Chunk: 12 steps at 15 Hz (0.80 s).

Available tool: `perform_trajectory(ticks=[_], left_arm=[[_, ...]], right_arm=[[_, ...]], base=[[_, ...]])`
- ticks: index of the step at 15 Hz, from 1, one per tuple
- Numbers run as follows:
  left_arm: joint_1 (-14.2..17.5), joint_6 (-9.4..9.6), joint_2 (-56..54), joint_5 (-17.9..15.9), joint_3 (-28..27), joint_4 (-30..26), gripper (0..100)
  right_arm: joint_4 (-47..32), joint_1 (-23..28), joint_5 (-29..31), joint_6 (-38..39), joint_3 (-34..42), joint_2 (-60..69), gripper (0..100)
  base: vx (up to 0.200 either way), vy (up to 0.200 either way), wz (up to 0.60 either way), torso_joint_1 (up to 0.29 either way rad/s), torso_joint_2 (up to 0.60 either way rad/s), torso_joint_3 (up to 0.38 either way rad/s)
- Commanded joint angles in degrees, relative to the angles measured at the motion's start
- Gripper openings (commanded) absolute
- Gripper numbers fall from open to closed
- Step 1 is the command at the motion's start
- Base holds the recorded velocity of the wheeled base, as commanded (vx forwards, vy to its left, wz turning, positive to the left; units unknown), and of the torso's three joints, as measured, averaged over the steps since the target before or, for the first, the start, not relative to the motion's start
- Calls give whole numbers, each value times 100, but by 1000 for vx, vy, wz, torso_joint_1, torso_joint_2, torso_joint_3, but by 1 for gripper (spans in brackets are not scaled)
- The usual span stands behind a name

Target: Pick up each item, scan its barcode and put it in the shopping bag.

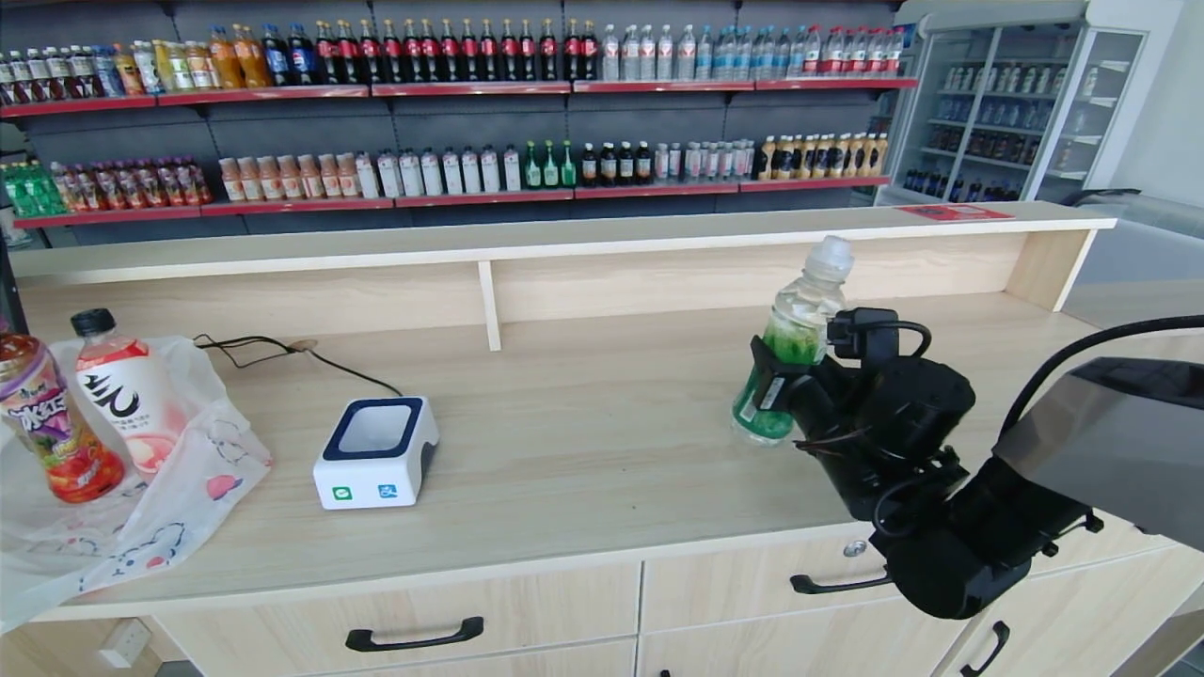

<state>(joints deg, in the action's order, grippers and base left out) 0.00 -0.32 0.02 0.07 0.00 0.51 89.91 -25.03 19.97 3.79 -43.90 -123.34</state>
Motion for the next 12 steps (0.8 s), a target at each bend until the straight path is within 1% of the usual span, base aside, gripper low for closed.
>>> perform_trajectory(ticks=[1,3,6,7,10,12], left_arm=[[0,-3,-2,1,0,2,100],[-9,-3,-2,1,0,2,100],[0,-3,-2,1,0,2,100],[0,-3,-2,1,0,2,100],[0,5,-2,1,0,-7,100],[0,5,-2,1,0,2,100]], right_arm=[[9,-37,-2,8,197,337,0],[9,-116,-2,-1,487,698,0],[9,-415,7,-10,857,1172,0],[9,-723,7,-1,1050,1418,0],[9,-1470,7,8,1305,1823,0],[9,-1602,7,16,1569,2192,0]], base=[[0,0,0,0,0,0],[0,0,0,0,0,0],[0,0,0,0,0,0],[0,0,0,0,0,0],[0,0,0,0,0,0],[0,0,0,0,0,0]])
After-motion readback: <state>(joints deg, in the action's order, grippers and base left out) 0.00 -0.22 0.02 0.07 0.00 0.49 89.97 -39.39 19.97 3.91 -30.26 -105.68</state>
